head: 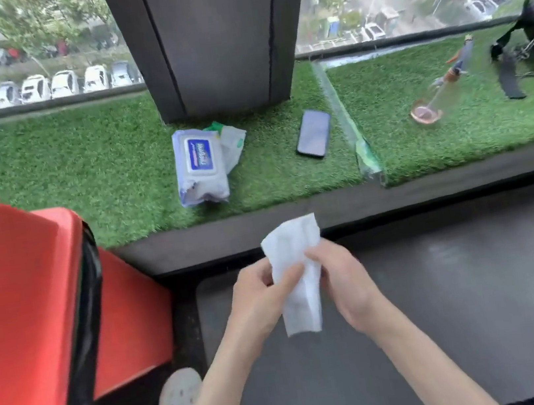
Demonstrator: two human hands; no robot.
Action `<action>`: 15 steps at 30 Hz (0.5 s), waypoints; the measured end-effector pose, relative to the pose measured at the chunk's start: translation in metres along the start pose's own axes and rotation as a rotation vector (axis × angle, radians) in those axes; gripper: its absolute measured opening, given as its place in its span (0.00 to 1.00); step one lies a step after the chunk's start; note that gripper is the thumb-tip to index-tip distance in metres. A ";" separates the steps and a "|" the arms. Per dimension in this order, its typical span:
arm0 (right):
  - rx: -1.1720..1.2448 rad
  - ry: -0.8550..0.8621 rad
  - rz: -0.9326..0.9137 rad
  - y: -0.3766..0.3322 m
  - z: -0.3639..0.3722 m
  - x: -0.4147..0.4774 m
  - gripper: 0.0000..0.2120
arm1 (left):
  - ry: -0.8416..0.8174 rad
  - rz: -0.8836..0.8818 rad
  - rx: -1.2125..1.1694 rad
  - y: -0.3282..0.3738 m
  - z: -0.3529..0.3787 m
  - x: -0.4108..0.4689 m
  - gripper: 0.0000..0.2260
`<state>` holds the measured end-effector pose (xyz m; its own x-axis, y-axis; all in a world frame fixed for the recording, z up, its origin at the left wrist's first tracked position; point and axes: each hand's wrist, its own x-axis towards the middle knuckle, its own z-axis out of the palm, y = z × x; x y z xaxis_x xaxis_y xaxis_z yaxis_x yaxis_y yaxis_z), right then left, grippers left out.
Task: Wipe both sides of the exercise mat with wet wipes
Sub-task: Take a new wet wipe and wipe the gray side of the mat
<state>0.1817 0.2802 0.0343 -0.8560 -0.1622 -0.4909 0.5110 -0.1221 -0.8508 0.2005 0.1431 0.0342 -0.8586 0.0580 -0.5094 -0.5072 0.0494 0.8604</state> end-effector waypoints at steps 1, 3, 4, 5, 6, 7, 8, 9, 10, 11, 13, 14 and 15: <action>-0.068 -0.033 0.008 0.012 -0.011 -0.013 0.21 | 0.015 -0.025 -0.007 -0.011 0.011 -0.012 0.04; -0.170 -0.114 0.062 0.038 -0.028 -0.037 0.15 | 0.044 -0.086 -0.035 -0.035 0.027 -0.035 0.05; -0.202 -0.153 0.089 0.050 -0.034 -0.047 0.13 | 0.050 -0.110 -0.042 -0.048 0.032 -0.045 0.04; -0.226 -0.183 0.108 0.063 -0.039 -0.056 0.13 | 0.051 -0.128 -0.047 -0.060 0.034 -0.053 0.04; -0.238 -0.207 0.120 0.075 -0.041 -0.064 0.14 | 0.050 -0.139 -0.050 -0.071 0.035 -0.060 0.03; -0.249 -0.222 0.126 0.085 -0.042 -0.069 0.16 | 0.051 -0.145 -0.050 -0.082 0.033 -0.064 0.04; -0.256 -0.232 0.125 0.094 -0.040 -0.073 0.18 | 0.043 -0.148 -0.049 -0.092 0.029 -0.067 0.05; -0.264 -0.237 0.121 0.104 -0.039 -0.074 0.20 | 0.022 -0.148 -0.057 -0.102 0.023 -0.069 0.07; -0.272 -0.232 0.118 0.113 -0.036 -0.075 0.20 | -0.006 -0.150 -0.074 -0.112 0.017 -0.070 0.08; -0.273 -0.217 0.119 0.123 -0.033 -0.074 0.20 | -0.046 -0.151 -0.097 -0.122 0.010 -0.070 0.10; -0.253 -0.183 0.150 0.143 -0.027 -0.070 0.14 | -0.120 -0.148 -0.119 -0.142 -0.005 -0.072 0.13; -0.229 -0.171 0.174 0.151 -0.024 -0.068 0.12 | -0.140 -0.140 -0.115 -0.153 -0.012 -0.073 0.15; -0.194 -0.167 0.202 0.160 -0.020 -0.067 0.11 | -0.141 -0.133 -0.116 -0.162 -0.018 -0.074 0.17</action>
<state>0.3191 0.2916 -0.0728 -0.7061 -0.3245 -0.6293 0.6310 0.1148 -0.7672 0.3444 0.1129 -0.0674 -0.7686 0.1981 -0.6082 -0.6275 -0.0487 0.7771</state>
